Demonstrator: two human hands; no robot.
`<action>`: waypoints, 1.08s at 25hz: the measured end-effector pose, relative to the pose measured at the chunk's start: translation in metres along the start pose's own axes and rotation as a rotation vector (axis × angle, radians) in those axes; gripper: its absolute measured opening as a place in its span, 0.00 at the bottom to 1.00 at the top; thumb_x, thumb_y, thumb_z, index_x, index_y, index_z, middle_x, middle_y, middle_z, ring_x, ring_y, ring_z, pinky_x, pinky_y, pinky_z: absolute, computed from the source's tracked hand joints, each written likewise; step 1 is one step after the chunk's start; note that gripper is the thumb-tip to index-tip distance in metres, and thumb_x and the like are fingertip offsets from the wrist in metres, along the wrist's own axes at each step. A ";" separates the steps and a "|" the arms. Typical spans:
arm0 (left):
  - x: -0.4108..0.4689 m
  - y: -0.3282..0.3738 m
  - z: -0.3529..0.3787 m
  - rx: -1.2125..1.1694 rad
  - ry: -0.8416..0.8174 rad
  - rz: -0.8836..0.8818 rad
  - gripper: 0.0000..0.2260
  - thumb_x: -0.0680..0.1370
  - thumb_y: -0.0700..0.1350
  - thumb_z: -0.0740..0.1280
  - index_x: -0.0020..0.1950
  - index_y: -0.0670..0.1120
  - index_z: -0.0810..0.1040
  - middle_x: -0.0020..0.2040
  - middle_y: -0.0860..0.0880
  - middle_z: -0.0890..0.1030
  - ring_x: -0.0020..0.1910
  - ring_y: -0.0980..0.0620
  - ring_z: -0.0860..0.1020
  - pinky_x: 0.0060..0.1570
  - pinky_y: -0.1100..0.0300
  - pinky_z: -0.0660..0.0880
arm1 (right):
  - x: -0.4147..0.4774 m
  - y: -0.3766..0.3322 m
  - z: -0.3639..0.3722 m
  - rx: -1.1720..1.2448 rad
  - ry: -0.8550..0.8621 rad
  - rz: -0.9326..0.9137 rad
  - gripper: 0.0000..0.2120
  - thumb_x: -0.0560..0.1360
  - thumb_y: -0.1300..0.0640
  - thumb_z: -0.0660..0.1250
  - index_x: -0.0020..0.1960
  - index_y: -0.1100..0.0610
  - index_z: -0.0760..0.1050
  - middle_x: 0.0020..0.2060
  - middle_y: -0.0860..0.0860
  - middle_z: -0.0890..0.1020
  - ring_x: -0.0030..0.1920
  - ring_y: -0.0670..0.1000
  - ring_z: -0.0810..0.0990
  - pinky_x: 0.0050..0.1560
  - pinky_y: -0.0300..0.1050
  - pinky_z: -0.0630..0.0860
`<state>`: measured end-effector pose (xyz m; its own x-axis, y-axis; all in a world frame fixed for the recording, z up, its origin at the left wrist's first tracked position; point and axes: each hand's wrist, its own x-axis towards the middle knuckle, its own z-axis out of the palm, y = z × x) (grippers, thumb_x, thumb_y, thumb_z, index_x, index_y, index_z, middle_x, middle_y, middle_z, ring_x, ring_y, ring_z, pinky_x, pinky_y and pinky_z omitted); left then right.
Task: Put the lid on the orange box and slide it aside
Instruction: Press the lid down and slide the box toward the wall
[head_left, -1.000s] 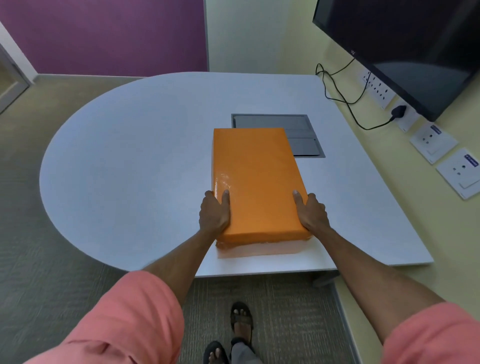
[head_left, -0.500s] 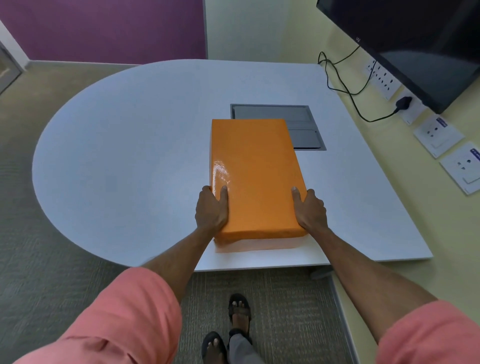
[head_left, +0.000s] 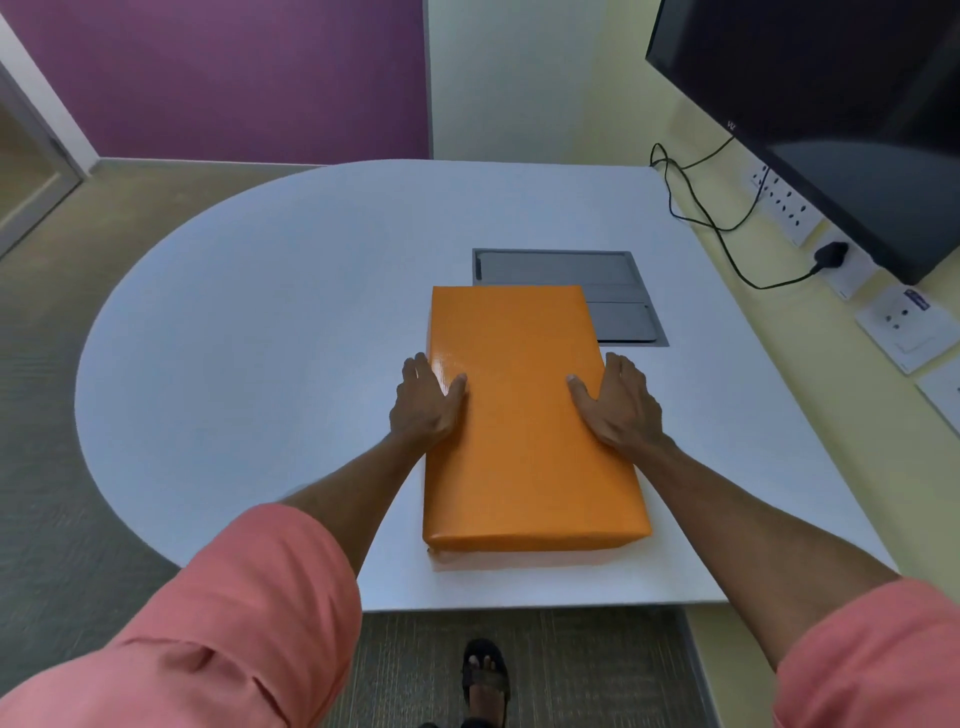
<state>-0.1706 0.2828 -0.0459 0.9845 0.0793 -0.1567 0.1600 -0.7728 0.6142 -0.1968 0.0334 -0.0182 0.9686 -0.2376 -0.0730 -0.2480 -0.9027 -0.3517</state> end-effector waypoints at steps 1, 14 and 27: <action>0.010 0.004 -0.002 0.048 -0.014 0.045 0.36 0.79 0.62 0.57 0.78 0.41 0.52 0.79 0.40 0.55 0.76 0.38 0.60 0.71 0.41 0.64 | 0.011 -0.006 -0.002 -0.006 -0.013 -0.028 0.38 0.77 0.35 0.54 0.77 0.59 0.54 0.76 0.58 0.61 0.76 0.58 0.60 0.68 0.61 0.67; 0.084 0.044 0.002 0.319 -0.108 0.102 0.37 0.78 0.66 0.52 0.79 0.44 0.53 0.81 0.47 0.51 0.80 0.46 0.50 0.73 0.39 0.56 | 0.109 -0.032 0.004 -0.130 -0.221 -0.161 0.40 0.78 0.33 0.50 0.79 0.57 0.47 0.80 0.55 0.48 0.80 0.56 0.47 0.75 0.60 0.58; 0.079 0.048 0.008 0.289 -0.154 0.051 0.38 0.78 0.64 0.54 0.80 0.46 0.46 0.81 0.47 0.41 0.79 0.42 0.41 0.74 0.36 0.49 | 0.107 -0.020 0.002 0.082 -0.316 -0.091 0.43 0.76 0.34 0.57 0.80 0.53 0.40 0.80 0.52 0.41 0.80 0.56 0.40 0.74 0.63 0.55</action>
<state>-0.0852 0.2466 -0.0349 0.9646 -0.0432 -0.2603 0.0621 -0.9216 0.3830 -0.0885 0.0267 -0.0208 0.9476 -0.0229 -0.3187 -0.1703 -0.8802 -0.4431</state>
